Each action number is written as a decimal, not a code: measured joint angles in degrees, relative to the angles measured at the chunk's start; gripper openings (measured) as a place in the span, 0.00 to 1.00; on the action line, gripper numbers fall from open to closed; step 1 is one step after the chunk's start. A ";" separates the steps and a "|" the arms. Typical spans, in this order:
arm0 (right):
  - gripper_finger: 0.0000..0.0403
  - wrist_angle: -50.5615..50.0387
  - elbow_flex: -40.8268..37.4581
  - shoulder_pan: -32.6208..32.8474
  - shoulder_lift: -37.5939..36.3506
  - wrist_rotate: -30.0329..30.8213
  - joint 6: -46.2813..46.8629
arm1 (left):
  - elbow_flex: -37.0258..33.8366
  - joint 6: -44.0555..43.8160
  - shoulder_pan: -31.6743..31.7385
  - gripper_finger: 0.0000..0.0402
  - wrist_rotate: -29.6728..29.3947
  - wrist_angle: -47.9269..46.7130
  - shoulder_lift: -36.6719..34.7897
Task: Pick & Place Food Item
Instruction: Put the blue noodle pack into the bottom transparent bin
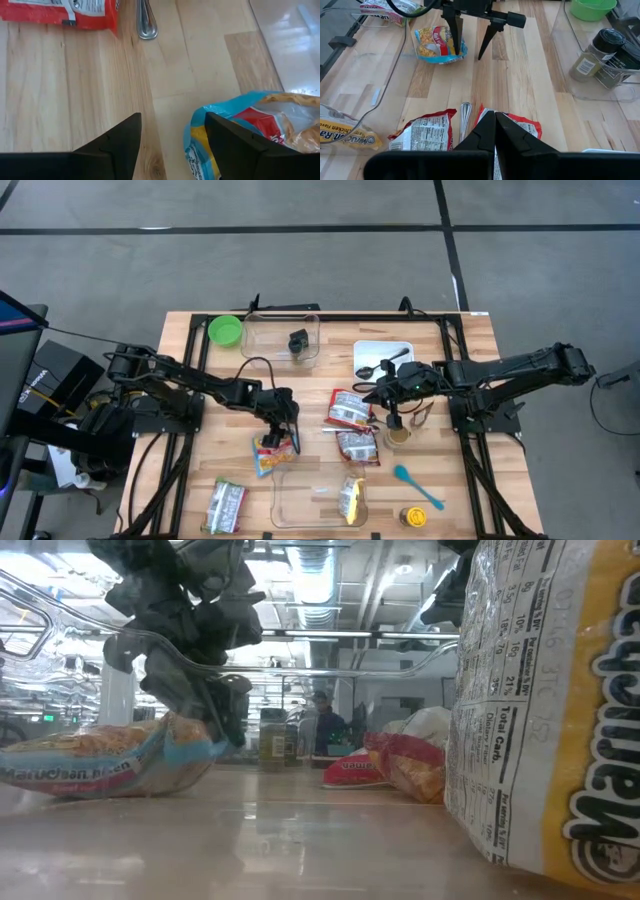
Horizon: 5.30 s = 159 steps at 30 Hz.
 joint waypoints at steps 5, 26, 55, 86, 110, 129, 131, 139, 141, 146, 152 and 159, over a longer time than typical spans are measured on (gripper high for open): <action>0.00 0.00 0.00 0.00 -0.02 0.00 0.00 | 0.00 -0.33 0.03 0.50 0.00 -0.36 0.00; 0.00 -0.03 0.00 0.00 0.00 0.00 0.00 | 0.00 -5.02 4.62 0.41 9.57 -5.38 -0.90; 0.00 -0.02 -0.02 0.00 -0.01 0.00 0.02 | 0.00 -7.54 4.66 0.40 15.17 -7.45 -0.90; 0.00 -0.03 -0.02 0.00 -0.01 0.00 0.02 | 0.00 -7.54 4.66 0.16 14.47 -9.68 -0.90; 0.00 0.00 -0.02 0.00 0.00 0.00 0.02 | 0.00 -7.50 4.64 0.00 9.79 -6.68 -1.56; 0.00 0.49 -0.09 0.00 -0.02 0.00 0.02 | 0.00 -7.31 4.64 0.00 -7.37 8.52 -18.50; 0.00 0.44 -0.09 0.00 -0.02 0.00 0.02 | 0.00 -7.34 4.64 0.00 -8.49 10.47 -18.99; 0.00 0.74 -0.09 0.00 -0.02 0.00 0.02 | -0.02 -7.34 4.64 0.00 -9.53 16.88 -18.37; 0.00 1.07 -0.09 0.00 -0.02 0.00 0.02 | -0.01 -7.49 4.51 0.00 -9.51 19.19 -18.07; 0.00 4.40 -0.09 0.00 -0.02 0.00 3.56 | 0.00 -7.52 3.90 0.00 -9.51 23.70 -15.33; 0.00 8.64 -0.07 0.00 -0.02 0.00 10.39 | -0.02 -7.51 3.48 0.00 -9.55 29.33 -10.42; 0.00 9.43 -0.07 -0.21 -0.02 0.01 10.55 | 0.00 -7.52 3.51 0.00 -12.66 32.89 -7.38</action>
